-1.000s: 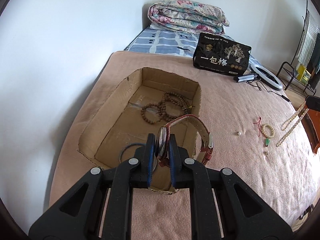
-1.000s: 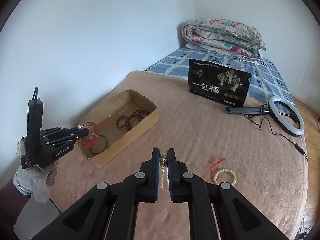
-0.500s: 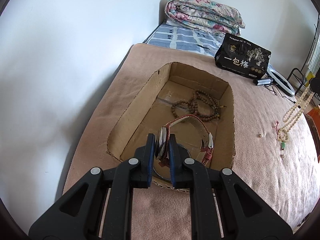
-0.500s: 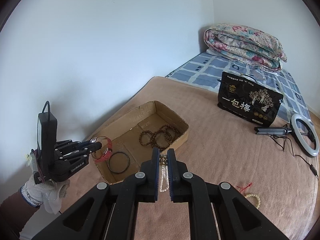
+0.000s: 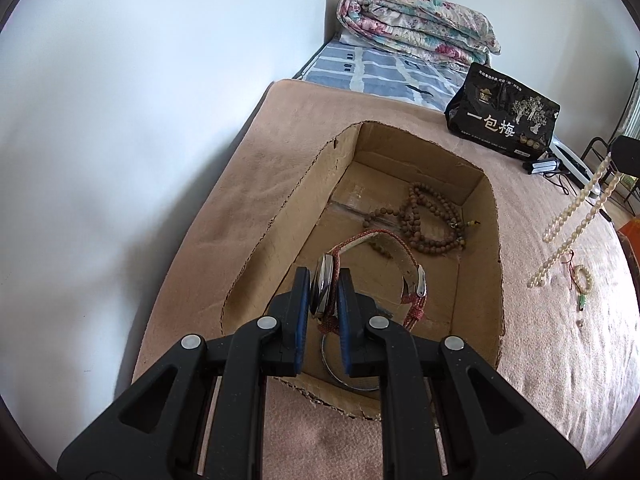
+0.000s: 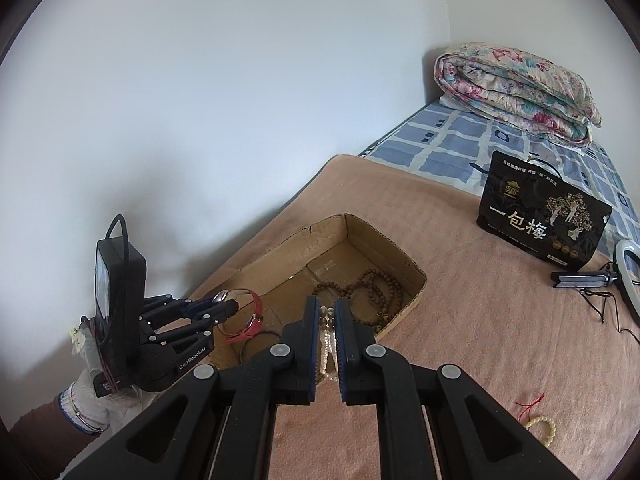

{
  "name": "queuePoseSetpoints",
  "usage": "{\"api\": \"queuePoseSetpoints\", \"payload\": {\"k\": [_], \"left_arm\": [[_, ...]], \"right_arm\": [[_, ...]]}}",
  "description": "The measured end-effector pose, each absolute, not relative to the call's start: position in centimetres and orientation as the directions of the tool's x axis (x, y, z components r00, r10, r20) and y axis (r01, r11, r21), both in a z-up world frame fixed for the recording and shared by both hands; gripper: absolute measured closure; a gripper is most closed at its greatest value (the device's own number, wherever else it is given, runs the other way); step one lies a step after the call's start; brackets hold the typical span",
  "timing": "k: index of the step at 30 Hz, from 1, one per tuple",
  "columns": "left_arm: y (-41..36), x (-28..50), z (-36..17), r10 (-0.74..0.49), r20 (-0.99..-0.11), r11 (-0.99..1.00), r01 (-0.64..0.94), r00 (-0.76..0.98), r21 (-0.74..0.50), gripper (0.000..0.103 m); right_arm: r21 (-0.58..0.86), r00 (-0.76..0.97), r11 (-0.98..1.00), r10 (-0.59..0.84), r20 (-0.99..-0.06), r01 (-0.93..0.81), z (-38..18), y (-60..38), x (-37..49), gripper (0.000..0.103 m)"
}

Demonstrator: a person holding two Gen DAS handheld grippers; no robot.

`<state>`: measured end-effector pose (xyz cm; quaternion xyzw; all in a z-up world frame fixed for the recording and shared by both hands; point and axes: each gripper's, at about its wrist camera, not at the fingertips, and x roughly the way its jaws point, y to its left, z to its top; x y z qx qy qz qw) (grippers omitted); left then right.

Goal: Organize jewelry

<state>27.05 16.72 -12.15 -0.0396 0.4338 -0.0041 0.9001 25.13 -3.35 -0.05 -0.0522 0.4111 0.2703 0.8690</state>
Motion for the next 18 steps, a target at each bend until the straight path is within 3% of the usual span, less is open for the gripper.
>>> {"api": "queuePoseSetpoints", "payload": {"k": [18], "left_arm": [[16.6,29.4,-13.7,-0.044,-0.796,0.997,-0.022,0.604,-0.072,0.092]], "right_arm": [[0.170,0.448,0.841,0.431,-0.783,-0.514,-4.0,-1.1,28.0,0.098]]}}
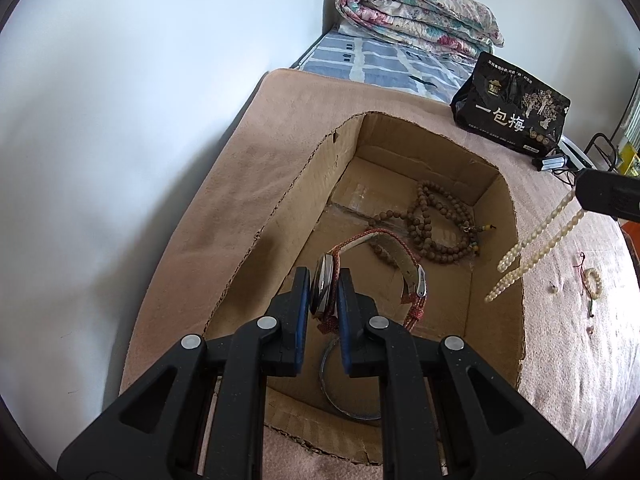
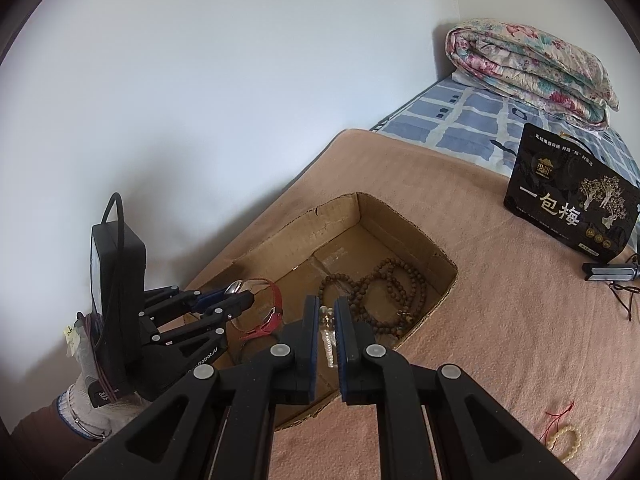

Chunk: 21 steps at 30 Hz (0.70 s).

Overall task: Organize jewelry
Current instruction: 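Open both tools to drop the watch and pearl necklace into the box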

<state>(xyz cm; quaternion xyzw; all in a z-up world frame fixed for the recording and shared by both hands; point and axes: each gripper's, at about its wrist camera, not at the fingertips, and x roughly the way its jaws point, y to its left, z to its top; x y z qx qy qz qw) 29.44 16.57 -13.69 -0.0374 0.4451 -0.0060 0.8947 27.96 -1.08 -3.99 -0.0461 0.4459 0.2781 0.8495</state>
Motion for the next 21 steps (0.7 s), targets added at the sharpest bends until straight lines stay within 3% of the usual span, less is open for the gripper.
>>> {"api": "queuePoseSetpoints", "payload": {"k": [11,12,15,16,21], "left_arm": [[16.3,30.2,-13.9,-0.040,-0.793,0.996,-0.037,0.608,-0.078,0.090],[16.3,30.2,-13.8,-0.040,-0.793,0.996,-0.037,0.607,-0.079,0.087],[16.4,30.0,-13.4,-0.031,-0.778,0.996,-0.044,0.627,-0.075,0.056],[16.4,30.0,-13.1,-0.026,-0.771,0.996,-0.046,0.636,-0.072,0.056],[16.5,29.8,-12.6,-0.022,-0.766,0.996,-0.051,0.642,-0.071,0.056]], "right_arm": [[0.187,0.413,0.839,0.431,-0.802,-0.510,-5.4,-1.3,28.3,0.097],[0.187,0.414,0.840,0.430,-0.802,-0.510,-5.4,-1.3,28.3,0.093],[0.167,0.435,0.848,0.415,-0.799,-0.502,-5.2,-1.5,27.9,0.058],[0.160,0.440,0.850,0.410,-0.799,-0.502,-5.1,-1.5,27.8,0.048],[0.125,0.465,0.858,0.386,-0.797,-0.498,-4.8,-1.7,27.3,0.031]]}}
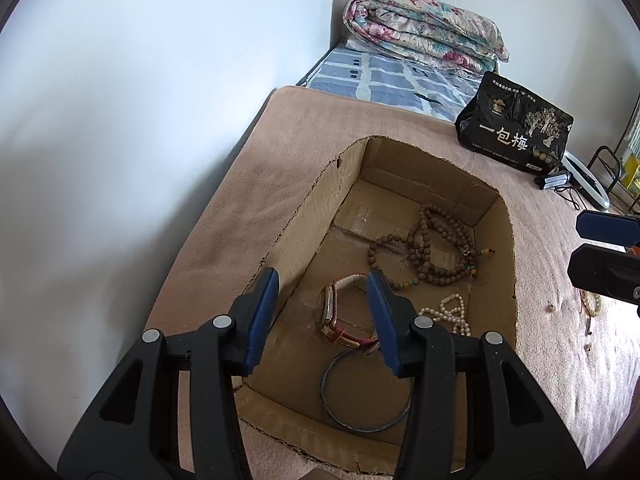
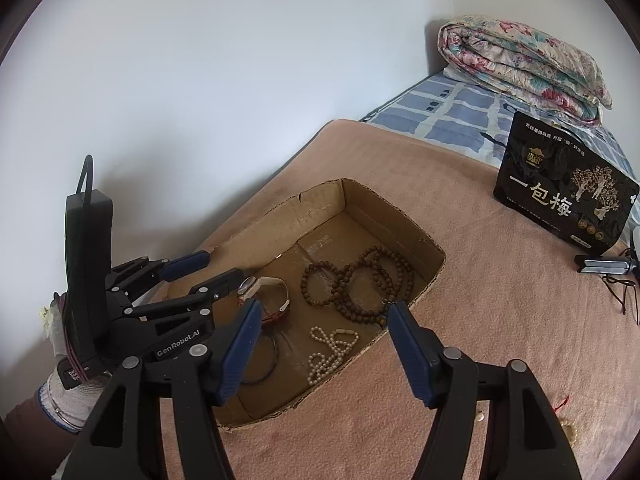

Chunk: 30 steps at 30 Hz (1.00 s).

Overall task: Organize jewelry
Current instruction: 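Open both tools to drop the watch and pearl necklace into the box, then move the left tool to the green jade pendant while the right tool approaches the pale bead bracelet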

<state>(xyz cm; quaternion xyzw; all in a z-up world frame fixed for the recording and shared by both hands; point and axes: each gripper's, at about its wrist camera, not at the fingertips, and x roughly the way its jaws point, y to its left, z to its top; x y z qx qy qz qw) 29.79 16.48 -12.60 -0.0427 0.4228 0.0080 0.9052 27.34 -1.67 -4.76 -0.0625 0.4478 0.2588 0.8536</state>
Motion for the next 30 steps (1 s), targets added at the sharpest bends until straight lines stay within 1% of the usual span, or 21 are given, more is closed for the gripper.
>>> {"api": "queuePoseSetpoints", "payload": {"k": [2,6,11,17,19,26,28,30], "left_arm": [[16.5,29.7,-12.5,-0.022,-0.766,0.996,-0.049,0.642,-0.070,0.056],[16.2,29.4,-12.2,-0.013,-0.763,0.997,-0.047,0.646,-0.057,0.056],[15.7,28.4,-11.2,-0.007,-0.751,0.998,-0.042,0.661,-0.046,0.056],[14.9,27.2,-9.9,-0.005,-0.731,0.999,-0.033,0.683,-0.037,0.056],[14.4,26.8,-9.5,-0.006,-0.723,0.999,-0.025,0.691,-0.032,0.056],[12.1,25.5,-8.4,-0.046,-0.713,0.999,0.013,0.699,-0.052,0.055],[11.2,25.1,-8.2,-0.057,-0.707,0.998,0.031,0.704,-0.050,0.045],[10.1,24.8,-8.1,-0.071,-0.703,0.997,0.053,0.708,-0.048,0.043]], "right_arm": [[0.121,0.469,0.861,0.381,-0.797,-0.494,-4.7,-1.8,27.2,0.027],[0.109,0.479,0.864,0.372,-0.795,-0.491,-4.5,-2.1,26.8,0.024],[0.084,0.504,0.868,0.360,-0.785,-0.489,-3.8,-2.6,26.1,0.019],[0.047,0.546,0.875,0.342,-0.765,-0.482,-2.9,-3.9,24.6,0.006],[0.031,0.565,0.883,0.326,-0.757,-0.468,-2.7,-4.7,24.1,0.000],[-0.001,0.601,0.910,0.273,-0.751,-0.414,-2.3,-9.1,23.2,0.000],[-0.008,0.610,0.919,0.255,-0.751,-0.394,-2.2,-10.7,23.0,0.000],[-0.011,0.620,0.928,0.239,-0.747,-0.372,-2.0,-12.5,22.7,0.000]]}}
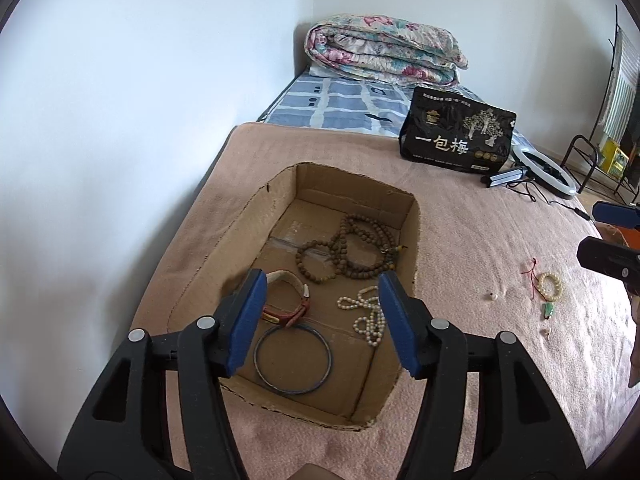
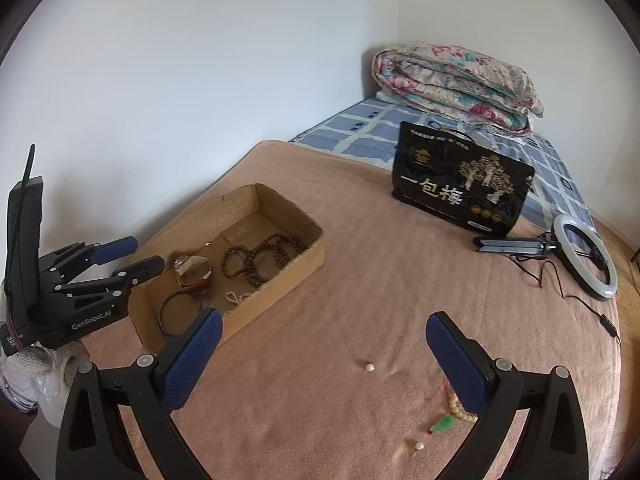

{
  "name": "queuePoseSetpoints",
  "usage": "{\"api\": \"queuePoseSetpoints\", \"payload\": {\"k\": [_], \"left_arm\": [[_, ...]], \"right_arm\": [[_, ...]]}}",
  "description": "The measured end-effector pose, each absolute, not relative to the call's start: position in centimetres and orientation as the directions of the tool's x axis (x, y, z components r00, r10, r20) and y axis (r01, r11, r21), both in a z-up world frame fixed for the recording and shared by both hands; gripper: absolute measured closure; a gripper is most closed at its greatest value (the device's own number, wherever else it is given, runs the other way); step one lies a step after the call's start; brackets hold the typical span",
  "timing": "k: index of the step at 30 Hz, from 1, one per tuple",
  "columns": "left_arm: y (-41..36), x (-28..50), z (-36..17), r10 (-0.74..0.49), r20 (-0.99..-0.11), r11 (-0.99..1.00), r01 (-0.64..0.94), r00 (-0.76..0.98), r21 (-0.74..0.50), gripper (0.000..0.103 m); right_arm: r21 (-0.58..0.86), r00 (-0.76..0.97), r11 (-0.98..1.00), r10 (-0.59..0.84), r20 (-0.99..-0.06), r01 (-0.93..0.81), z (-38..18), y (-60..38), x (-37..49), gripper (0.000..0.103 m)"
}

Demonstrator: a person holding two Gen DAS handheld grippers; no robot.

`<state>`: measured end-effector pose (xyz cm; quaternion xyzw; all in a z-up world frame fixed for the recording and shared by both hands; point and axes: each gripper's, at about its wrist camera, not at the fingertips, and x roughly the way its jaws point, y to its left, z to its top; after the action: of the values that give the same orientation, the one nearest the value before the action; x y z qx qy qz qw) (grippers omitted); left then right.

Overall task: Organize jewelry
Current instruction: 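Move the left tool to the green jade pendant while the right tool approaches the pale bead bracelet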

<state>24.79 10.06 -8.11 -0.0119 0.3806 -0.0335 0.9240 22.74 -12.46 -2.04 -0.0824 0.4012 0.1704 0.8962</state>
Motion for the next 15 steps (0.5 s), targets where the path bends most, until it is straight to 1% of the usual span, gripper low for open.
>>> {"api": "queuePoseSetpoints", "payload": {"k": [9,15], "left_arm": [[4.1,23.7,-8.0,-0.149,-0.702,0.985,0.169,0.696,-0.041,0.043],[0.7,23.6,-8.7,-0.206,-0.710,0.972,0.224,0.674,-0.069,0.043]], "right_arm": [[-0.032,0.647,0.963,0.154,-0.747,-0.266,-1.9,-20.7,21.6,0.000],[-0.046,0.655,0.978,0.103,-0.748,-0.206,-2.2,-25.2,21.0,0.000]]}}
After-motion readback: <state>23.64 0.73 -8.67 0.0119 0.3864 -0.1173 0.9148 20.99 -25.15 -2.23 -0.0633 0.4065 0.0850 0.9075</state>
